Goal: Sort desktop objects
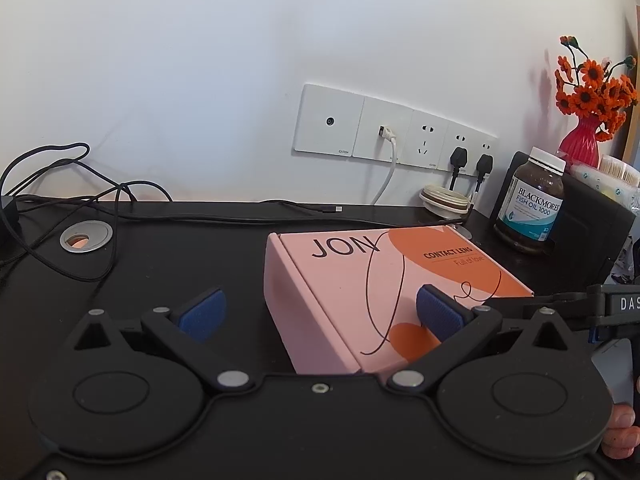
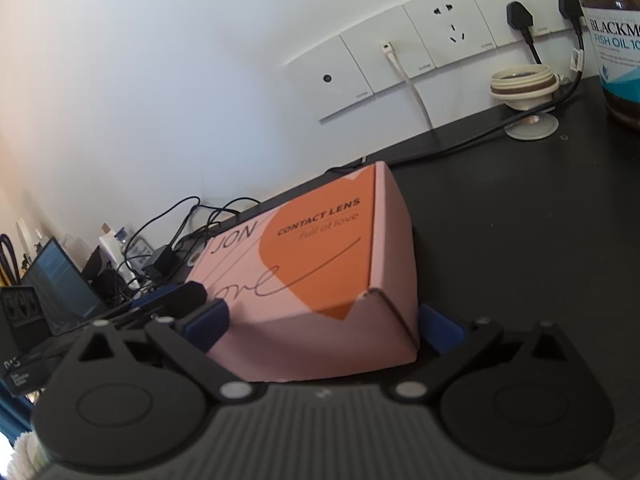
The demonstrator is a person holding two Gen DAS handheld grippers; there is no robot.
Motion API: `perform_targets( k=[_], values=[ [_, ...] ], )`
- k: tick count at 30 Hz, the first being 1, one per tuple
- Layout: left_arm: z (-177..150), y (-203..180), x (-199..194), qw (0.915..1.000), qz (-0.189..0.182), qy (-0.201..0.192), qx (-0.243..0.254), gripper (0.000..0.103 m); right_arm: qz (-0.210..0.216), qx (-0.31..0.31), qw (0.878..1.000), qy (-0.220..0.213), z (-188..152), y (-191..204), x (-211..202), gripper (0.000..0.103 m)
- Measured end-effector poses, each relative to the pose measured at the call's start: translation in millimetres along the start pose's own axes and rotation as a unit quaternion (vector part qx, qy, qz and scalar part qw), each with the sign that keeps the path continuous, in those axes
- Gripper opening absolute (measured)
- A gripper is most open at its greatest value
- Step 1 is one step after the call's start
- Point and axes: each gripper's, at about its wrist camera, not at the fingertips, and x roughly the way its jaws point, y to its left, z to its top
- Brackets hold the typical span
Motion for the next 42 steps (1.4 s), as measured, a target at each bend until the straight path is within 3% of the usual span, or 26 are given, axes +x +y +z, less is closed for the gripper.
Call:
perform_targets(
  k=[42],
  values=[
    [-0.8, -6.1, -1.7, 0.9999, 0.009, -0.007, 0.011, 0.103, -0.002, -0.050, 0.999, -0.005, -4.8, 7.0, -1.8, 0.102]
  ],
)
